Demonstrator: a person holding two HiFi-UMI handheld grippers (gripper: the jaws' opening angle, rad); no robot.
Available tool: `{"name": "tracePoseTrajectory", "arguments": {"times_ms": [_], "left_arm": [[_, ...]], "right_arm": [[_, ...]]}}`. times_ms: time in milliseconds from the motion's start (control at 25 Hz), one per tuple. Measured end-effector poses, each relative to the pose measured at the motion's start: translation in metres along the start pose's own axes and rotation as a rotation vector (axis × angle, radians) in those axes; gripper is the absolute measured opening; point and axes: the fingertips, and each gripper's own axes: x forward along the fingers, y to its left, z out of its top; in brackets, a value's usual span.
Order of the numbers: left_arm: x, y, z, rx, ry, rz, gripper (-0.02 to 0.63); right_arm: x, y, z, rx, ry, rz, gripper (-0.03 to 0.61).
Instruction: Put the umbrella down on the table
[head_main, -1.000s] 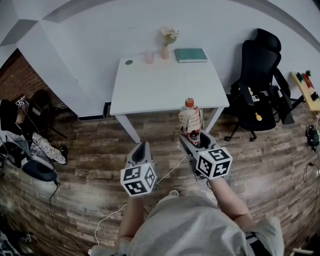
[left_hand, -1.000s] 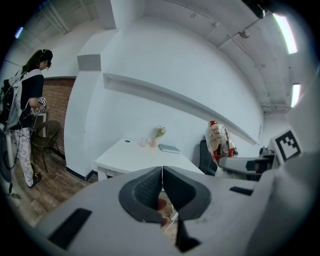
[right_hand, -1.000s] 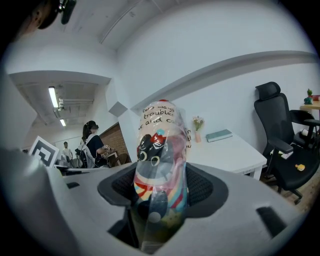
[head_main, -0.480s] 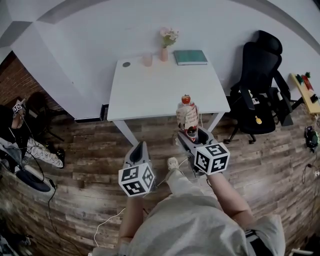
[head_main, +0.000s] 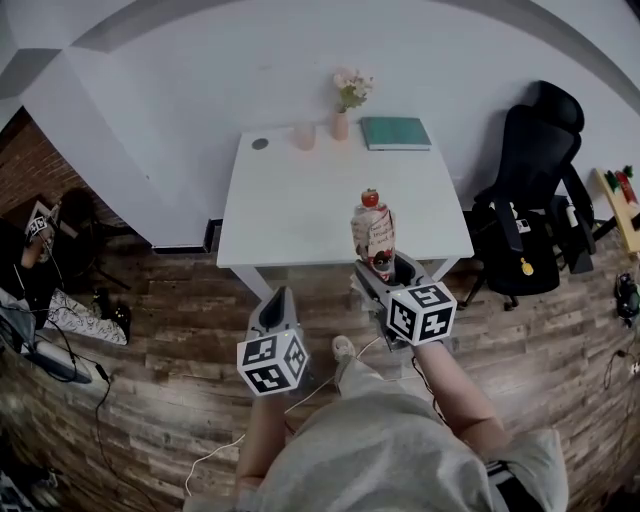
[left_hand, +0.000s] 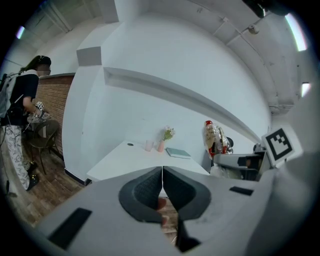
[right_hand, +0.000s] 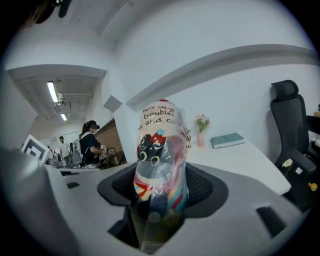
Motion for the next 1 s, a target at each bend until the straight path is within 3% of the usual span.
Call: {"name": "tracePoseTrajectory", "arguments": {"times_ms": [360,1000], "left_arm": [[0.064,0.015,0.024,-0.004,0.018,0.021,0.008],[0.164,0.03,0.047,-0.02,0.046,0.043,0.009]], "right_arm": [[0.078,-0.044,0.019,-0.005,0.058,0.005,0.27],[0.206,-0.13,-0.001,-0.009,0.241,-0.022,0.268]]}}
